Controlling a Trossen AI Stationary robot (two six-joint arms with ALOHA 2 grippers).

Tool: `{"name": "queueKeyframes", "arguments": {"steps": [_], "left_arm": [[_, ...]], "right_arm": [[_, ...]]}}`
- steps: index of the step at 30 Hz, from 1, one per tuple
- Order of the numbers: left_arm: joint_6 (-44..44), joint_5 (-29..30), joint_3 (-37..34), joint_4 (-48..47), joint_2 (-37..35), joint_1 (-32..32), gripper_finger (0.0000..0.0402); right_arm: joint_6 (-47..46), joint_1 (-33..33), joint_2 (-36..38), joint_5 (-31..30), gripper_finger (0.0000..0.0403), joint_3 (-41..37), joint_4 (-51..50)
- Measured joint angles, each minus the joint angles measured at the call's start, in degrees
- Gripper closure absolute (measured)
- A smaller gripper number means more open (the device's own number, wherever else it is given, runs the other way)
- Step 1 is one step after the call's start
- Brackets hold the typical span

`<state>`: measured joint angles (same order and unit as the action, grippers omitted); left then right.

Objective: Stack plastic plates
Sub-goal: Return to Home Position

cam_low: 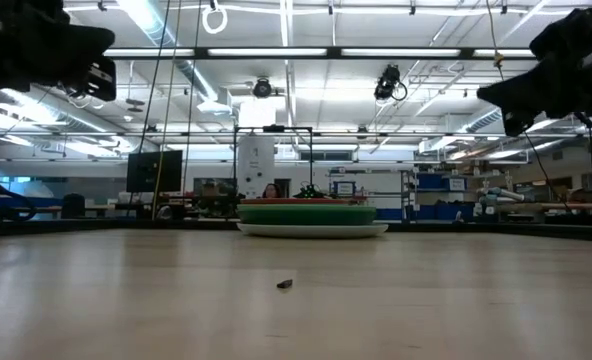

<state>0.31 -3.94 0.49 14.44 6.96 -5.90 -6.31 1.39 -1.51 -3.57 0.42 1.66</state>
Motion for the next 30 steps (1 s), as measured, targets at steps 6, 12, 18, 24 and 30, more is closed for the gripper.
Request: {"name": "queueKeyframes", "arguments": {"steps": [6, 12, 18, 24, 30], "left_arm": [[-2.79, -3.83, -0.02, -1.38, -0.37, -0.54, 0.0400], [-2.59, -1.82, -0.02, -2.32, -2.26, -0.38, 0.0399], [0.86, -5.48, 0.26, -1.97, -6.83, -0.48, 0.0399], [2.41, -3.45, 0.07, -3.37, -6.72, -0.34, 0.0398], [3.84, -1.30, 0.07, -5.90, -6.48, -0.33, 0.0398]], "right_arm": [[1.22, -0.02, -3.45, -1.04, 0.0363, 0.12, -0.38], [-10.18, 0.00, -2.77, 0.44, 0.0361, 0.00, 4.38], [-0.56, 3.03, 1.45, 22.22, 0.0362, -0.05, 10.78], [3.46, 5.12, 0.57, 14.97, 0.0363, -0.06, 2.57], [2.43, 4.74, -2.31, -7.23, 0.0363, -0.06, 2.27]]}}
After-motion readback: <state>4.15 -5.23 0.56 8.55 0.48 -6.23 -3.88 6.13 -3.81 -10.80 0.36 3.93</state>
